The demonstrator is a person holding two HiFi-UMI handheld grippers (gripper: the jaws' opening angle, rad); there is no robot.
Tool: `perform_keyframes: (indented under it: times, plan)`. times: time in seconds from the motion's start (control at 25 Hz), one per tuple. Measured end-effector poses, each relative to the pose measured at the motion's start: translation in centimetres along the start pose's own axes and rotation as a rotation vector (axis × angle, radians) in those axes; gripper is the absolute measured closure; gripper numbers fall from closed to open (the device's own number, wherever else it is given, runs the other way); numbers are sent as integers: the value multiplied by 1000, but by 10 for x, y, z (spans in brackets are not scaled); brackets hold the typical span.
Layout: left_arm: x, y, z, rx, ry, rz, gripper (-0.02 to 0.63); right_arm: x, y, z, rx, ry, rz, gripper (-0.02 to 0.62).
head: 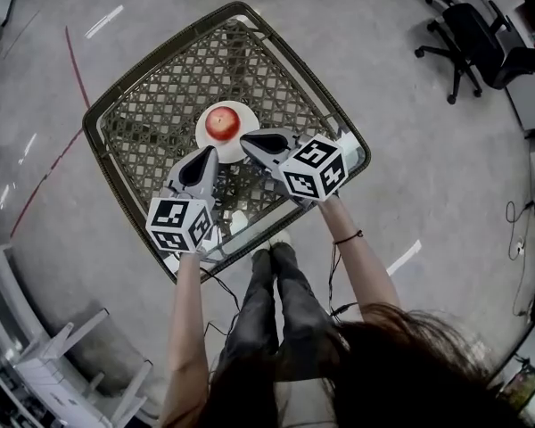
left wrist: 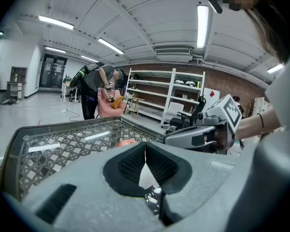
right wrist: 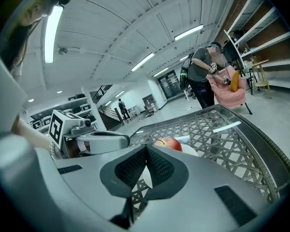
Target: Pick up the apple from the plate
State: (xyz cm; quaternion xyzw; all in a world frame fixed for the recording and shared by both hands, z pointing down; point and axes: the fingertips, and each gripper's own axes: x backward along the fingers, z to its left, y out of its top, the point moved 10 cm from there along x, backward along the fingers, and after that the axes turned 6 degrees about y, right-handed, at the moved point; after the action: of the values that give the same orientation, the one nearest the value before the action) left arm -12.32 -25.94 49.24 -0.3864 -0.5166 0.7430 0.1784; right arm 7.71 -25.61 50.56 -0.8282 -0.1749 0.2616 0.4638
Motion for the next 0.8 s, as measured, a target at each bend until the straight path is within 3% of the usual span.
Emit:
perform_keyframes:
  times: [0.64,0.8]
  plan:
    - [-34,-21,22,-71,-5,15,586,-11,-17,-44,19,-35,-33,586]
    - [-39,-25,23,-70,-22,7,502,-9,-20,-50,13,-47,-59,586]
